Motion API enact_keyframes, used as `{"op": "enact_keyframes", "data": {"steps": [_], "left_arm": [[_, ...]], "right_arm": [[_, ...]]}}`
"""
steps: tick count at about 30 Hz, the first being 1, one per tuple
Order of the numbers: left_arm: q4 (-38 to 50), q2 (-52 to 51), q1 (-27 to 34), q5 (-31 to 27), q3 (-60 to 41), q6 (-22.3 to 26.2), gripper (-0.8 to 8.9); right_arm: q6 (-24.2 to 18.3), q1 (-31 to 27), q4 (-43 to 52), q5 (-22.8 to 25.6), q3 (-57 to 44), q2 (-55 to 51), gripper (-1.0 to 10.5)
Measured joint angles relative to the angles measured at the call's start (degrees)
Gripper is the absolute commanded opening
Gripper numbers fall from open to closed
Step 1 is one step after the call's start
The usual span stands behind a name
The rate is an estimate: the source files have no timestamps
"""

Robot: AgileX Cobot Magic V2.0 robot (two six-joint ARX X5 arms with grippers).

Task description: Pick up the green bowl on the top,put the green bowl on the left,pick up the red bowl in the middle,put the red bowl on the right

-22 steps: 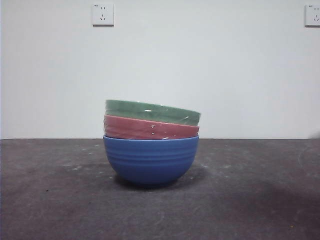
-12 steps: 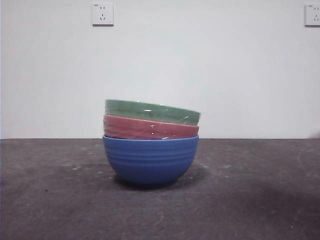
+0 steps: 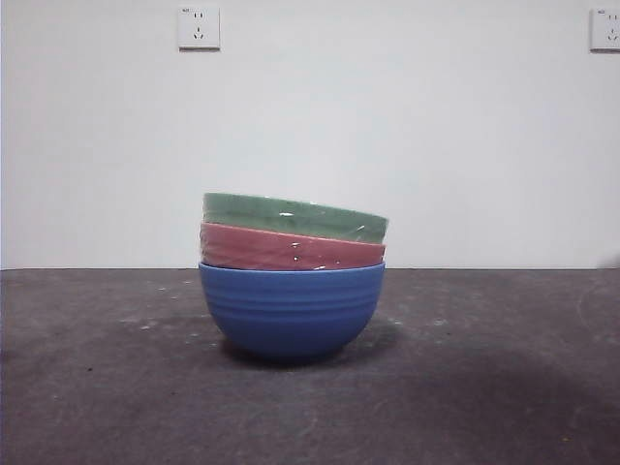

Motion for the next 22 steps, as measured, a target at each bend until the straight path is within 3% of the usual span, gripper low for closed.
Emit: {"op": "enact_keyframes", "data": {"steps": [9, 14, 22], "left_arm": [[-3.85, 16.9, 0.0, 7.37, 15.47, 7.85, -0.07], [-9.94, 27.47, -0.24, 13.68, 25.0, 15.47, -0.06], [-20.09, 38.64, -4.37, 14.75, 36.15, 26.97, -0.03]], "right_arm": [[-9.03, -0.02, -4.11, -3.48, 15.15, 16.2, -0.2], [-16.59, -0.02, -9.25, -6.62, 23.8, 25.35, -0.2], [-28.15, -0.02, -18.38, -13.25, 32.44, 36.5, -0.2]]}}
